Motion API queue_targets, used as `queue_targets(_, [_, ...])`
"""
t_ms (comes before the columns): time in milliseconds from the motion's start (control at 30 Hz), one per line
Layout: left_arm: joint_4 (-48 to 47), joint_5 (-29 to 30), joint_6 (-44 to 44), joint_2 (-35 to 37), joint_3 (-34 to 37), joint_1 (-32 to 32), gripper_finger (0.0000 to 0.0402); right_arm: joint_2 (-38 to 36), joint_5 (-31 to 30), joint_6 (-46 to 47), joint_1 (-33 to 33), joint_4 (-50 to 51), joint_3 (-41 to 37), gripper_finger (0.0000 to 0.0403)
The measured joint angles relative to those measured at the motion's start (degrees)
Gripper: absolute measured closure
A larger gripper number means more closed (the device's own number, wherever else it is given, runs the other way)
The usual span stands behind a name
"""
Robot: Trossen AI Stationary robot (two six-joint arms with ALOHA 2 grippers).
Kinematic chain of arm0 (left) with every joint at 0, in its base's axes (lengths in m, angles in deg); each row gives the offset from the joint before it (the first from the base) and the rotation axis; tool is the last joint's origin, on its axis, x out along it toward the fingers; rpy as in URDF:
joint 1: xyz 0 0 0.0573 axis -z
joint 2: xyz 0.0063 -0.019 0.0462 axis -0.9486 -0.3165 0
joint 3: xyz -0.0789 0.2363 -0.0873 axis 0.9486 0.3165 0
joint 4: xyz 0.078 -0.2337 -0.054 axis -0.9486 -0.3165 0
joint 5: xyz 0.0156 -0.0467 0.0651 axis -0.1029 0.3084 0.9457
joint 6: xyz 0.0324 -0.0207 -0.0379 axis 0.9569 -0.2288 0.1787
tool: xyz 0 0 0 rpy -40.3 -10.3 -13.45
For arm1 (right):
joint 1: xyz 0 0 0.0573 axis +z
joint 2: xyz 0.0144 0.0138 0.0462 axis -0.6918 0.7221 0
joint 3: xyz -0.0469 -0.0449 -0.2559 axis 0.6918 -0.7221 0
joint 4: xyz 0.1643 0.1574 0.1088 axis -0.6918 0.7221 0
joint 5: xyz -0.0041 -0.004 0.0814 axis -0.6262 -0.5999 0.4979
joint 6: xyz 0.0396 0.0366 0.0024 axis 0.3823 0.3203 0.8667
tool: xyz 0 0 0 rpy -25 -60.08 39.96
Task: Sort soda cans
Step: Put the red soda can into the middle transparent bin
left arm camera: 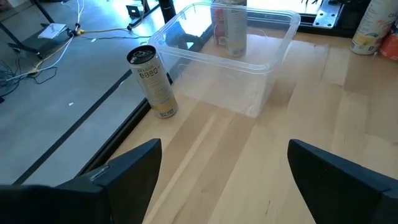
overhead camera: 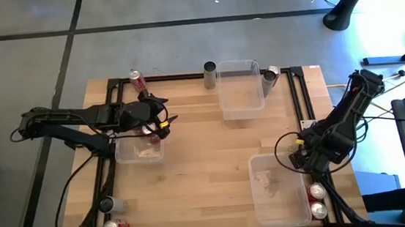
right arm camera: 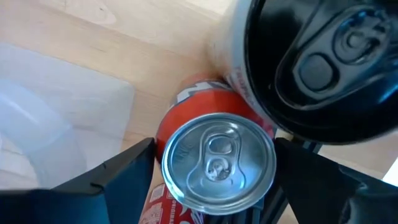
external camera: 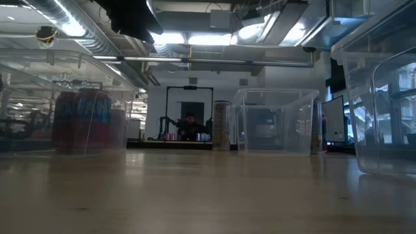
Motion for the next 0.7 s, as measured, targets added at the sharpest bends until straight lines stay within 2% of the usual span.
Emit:
queue_targets(133, [0.0,-0.01,0.03,0.0,0.0,-0.01,0.0066,0.0,0.01,-0.11,0.0,-0.19,-0.45,0.0091])
queue_targets(400, [0.0,-0.01,0.04,0.0,0.0,0.0,0.0066,0.0,0.04,-0.07,0.01,-0.95,-0.5,0.0127])
queue_targets(700, [-0.29,0.0,0.2,0.02,0.0,0.0,0.0066,0.12,0.18,0.05,0.0,-2.34,-0.72,0.0083])
